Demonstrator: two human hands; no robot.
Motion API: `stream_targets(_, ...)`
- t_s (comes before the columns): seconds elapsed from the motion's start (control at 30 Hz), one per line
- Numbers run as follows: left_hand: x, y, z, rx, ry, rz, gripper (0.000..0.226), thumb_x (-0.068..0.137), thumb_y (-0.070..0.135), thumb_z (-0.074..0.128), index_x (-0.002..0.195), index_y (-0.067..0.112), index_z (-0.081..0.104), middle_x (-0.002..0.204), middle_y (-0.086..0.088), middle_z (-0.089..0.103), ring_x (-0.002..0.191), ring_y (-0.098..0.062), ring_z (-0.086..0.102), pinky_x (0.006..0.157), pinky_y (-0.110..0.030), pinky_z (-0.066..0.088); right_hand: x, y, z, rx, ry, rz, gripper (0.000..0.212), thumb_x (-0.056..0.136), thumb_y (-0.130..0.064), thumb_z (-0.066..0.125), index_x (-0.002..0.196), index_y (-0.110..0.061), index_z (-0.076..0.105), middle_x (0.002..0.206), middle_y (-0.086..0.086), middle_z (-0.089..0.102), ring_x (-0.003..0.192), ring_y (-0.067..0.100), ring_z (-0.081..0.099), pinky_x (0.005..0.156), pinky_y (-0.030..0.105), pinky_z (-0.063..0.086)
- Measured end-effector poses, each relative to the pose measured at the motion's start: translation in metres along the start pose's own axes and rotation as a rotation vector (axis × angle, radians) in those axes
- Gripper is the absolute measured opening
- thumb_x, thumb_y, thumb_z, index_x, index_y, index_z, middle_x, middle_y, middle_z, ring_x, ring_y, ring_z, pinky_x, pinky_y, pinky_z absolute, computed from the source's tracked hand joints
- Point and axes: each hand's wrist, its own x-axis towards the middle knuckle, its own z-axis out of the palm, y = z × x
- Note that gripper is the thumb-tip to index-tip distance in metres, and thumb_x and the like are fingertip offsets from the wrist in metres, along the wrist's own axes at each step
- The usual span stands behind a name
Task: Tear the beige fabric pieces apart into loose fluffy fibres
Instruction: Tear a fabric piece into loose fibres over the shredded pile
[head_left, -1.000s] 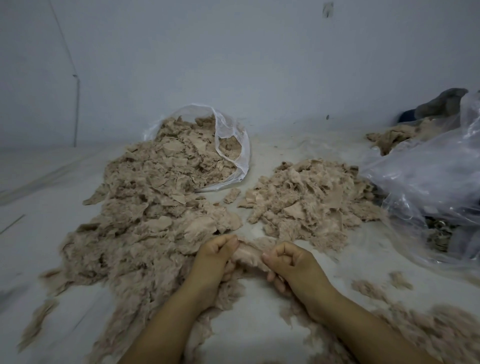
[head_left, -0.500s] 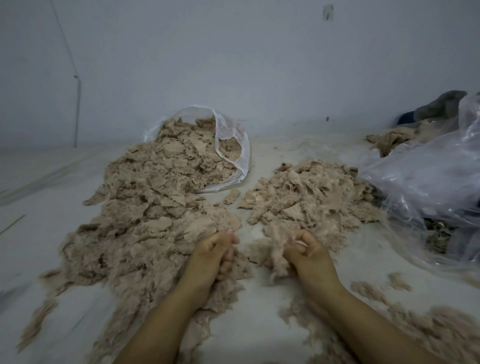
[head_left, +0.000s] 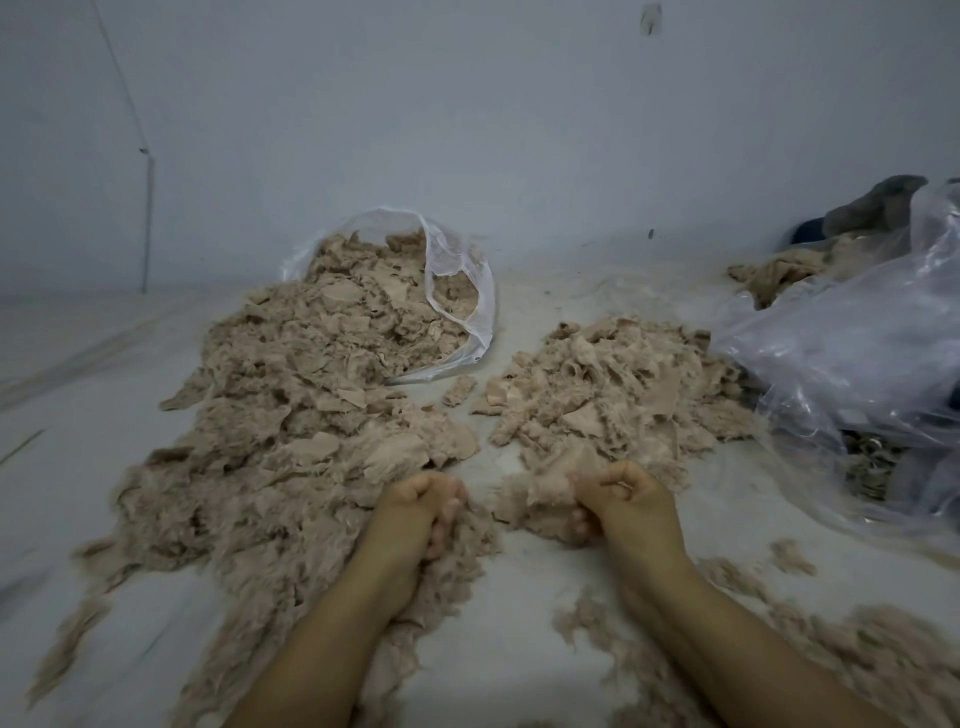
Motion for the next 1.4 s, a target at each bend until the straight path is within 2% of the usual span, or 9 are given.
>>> stream_targets(0.23,-0.009,0.001,0.016,0.295,-0.114,0.198,0.023,0.086,0.019,0.065,0.064,0.015,0.062,0.058,0.009,0.059,0.051,-0.004,0.051,0.051,-0.012,0.039,-0.015,-0.001,0.012,-0.098,-0.285,0.001,0.021,0.080,-0.010,0.072,0.074,-0.010,0.052,0.048,0.000,0.056,0.043,0.009,0.052,0.043,0.020,0.044)
stream_targets(0.4,0.005,0.001,-0.005,0.384,0.169,0.298,0.030,0.093,0.016,0.056,0.071,-0.004,0.062,0.063,-0.005,0.053,0.057,-0.009,0.046,0.052,-0.016,0.037,0.011,-0.011,-0.004,-0.161,-0.037,-0.046,0.024,0.082,-0.014,0.072,0.071,-0.014,0.051,0.047,-0.005,0.045,0.048,0.016,0.040,0.047,0.026,0.036)
stream_targets(0.53,0.005,0.000,-0.008,0.576,0.091,0.430,0.021,0.094,0.016,0.055,0.074,0.016,0.063,0.065,0.007,0.057,0.057,-0.001,0.050,0.059,-0.015,0.041,0.027,-0.013,-0.014,-0.796,0.029,-0.353,0.025,0.080,-0.024,0.073,0.096,-0.024,0.053,0.086,-0.004,0.052,0.073,0.013,0.051,0.064,0.027,0.041)
stream_targets(0.7,0.004,0.002,-0.017,0.836,-0.074,0.386,0.024,0.095,0.007,0.051,0.111,0.012,0.068,0.097,0.004,0.068,0.082,-0.002,0.063,0.076,-0.011,0.047,0.028,0.010,-0.002,-1.126,-0.482,-0.495,0.026,0.094,-0.026,0.055,0.119,-0.023,0.064,0.103,-0.003,0.049,0.101,0.016,0.050,0.076,0.013,0.031)
stream_targets(0.8,-0.003,0.013,-0.022,0.797,-0.272,0.263,0.025,0.091,0.033,0.060,0.113,0.024,0.067,0.094,0.009,0.072,0.084,0.005,0.064,0.077,-0.010,0.048,0.043,0.005,-0.001,-1.372,-0.298,-0.469,0.040,0.099,-0.023,0.044,0.138,-0.021,0.047,0.127,0.008,0.042,0.120,0.024,0.040,0.097,0.021,0.031)
stream_targets(1.03,0.002,0.018,-0.022,0.591,-0.089,0.364,0.018,0.094,0.007,0.052,0.100,0.017,0.066,0.080,0.007,0.072,0.076,-0.001,0.068,0.071,-0.015,0.051,0.009,0.011,0.045,-1.025,-0.498,-0.322,0.027,0.084,-0.045,0.064,0.069,-0.023,0.057,0.077,0.003,0.054,0.075,0.014,0.046,0.066,0.026,0.033)
stream_targets(1.13,0.004,0.007,-0.036,0.992,-0.139,0.523,0.029,0.092,0.011,0.055,0.120,0.019,0.060,0.110,0.014,0.059,0.099,0.018,0.048,0.088,0.000,0.030,0.005,0.015,0.049,-0.871,-0.444,-0.278,0.021,0.085,-0.022,0.068,0.070,-0.023,0.053,0.070,-0.011,0.051,0.072,0.009,0.050,0.062,0.015,0.036)
stream_targets(1.23,0.007,-0.006,-0.051,1.118,-0.204,0.418,0.043,0.095,0.012,0.050,0.137,0.017,0.047,0.138,0.004,0.046,0.127,-0.007,0.041,0.099,-0.008,0.024,-0.002,0.011,0.033,-0.668,-0.422,-0.169,0.026,0.085,-0.011,0.067,0.067,-0.023,0.053,0.066,-0.010,0.053,0.061,0.004,0.047,0.057,0.010,0.037)
stream_targets(1.4,0.006,-0.003,-0.046,0.909,-0.119,0.460,0.030,0.089,-0.002,0.054,0.101,0.021,0.068,0.102,0.008,0.066,0.099,-0.008,0.061,0.087,-0.018,0.045,-0.011,-0.004,-0.003,-0.293,-0.472,0.030,0.029,0.088,0.004,0.060,0.067,-0.013,0.051,0.049,-0.008,0.046,0.046,0.006,0.040,0.046,0.013,0.035)
